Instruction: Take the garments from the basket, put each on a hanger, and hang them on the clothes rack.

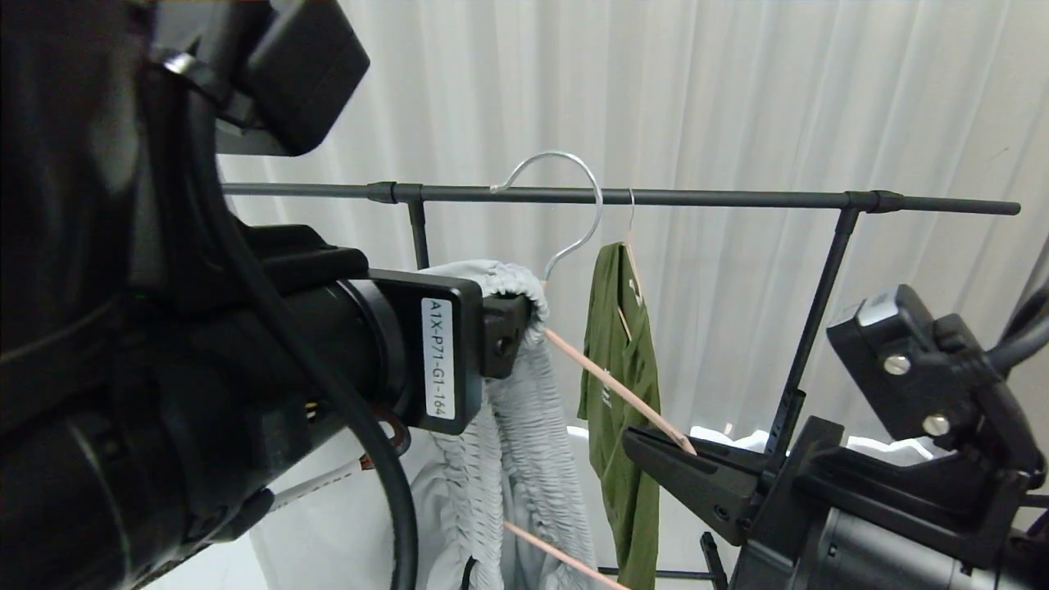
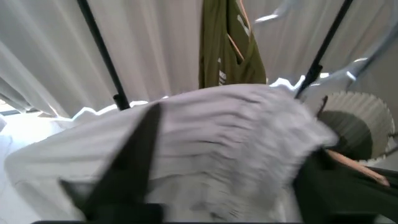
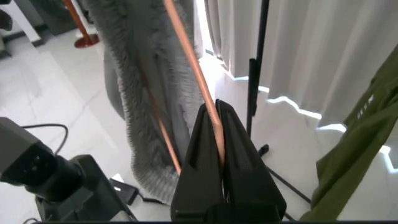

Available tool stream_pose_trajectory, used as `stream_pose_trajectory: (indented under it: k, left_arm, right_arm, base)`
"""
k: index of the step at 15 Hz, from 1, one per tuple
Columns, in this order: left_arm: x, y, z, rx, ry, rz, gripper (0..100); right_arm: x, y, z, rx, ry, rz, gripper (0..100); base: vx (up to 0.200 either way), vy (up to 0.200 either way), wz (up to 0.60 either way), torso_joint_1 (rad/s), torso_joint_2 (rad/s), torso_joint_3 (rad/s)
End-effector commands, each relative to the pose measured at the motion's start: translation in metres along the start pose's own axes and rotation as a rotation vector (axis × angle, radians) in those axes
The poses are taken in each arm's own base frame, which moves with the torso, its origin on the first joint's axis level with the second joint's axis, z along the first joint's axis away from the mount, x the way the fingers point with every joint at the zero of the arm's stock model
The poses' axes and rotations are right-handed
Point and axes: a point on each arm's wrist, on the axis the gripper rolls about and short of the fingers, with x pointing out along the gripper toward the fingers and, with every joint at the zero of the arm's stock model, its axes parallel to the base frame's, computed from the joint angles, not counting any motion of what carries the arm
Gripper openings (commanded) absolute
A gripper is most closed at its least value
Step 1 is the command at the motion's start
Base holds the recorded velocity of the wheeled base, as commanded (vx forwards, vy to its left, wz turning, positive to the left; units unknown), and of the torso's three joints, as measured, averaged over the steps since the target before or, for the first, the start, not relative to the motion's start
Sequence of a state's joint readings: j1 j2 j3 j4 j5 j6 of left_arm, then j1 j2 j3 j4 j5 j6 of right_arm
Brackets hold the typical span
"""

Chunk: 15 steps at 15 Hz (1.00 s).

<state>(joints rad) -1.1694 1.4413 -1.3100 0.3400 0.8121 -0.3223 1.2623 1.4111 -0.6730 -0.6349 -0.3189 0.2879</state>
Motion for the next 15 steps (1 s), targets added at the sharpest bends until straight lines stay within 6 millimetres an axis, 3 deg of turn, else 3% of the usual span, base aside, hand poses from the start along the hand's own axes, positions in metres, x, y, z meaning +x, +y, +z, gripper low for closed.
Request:
stream_pose_trajectory:
  k: [1,5,11,13,15]
  left_arm:
    - [-0.014,0.004,0.006,-0.009,-0.026,-0.043,100]
    - [-0.038,0.001,0.01,0.003,-0.062,-0.14,100]
    - [-0.041,0.002,0.007,0.034,-0.06,-0.148,100]
    - [-0.048,0.014,0.0,0.083,-0.061,-0.149,100]
    - [-0.064,0.042,-0.011,0.191,-0.073,-0.218,100]
  right_arm:
    - [-0.011,-0.002,0.004,0.008,-0.036,0.014,0]
    - [-0.026,-0.007,0.007,0.02,-0.078,0.024,0]
    - [-0.027,-0.007,0.012,-0.012,-0.125,0.032,0]
    - [-0.032,-0.011,0.006,-0.038,-0.113,0.023,0]
    - [-0.046,-0.019,-0.006,-0.068,-0.091,0.016,0]
  base:
    - [0.0,0.0,0.0,0.0,0.0,0.0]
    - [0.0,0.0,0.0,0.0,0.0,0.0]
    - [0.0,0.0,0.0,0.0,0.0,0.0]
    - [0.0,0.0,0.0,0.0,0.0,0.0]
    - [0.0,0.0,0.0,0.0,0.0,0.0]
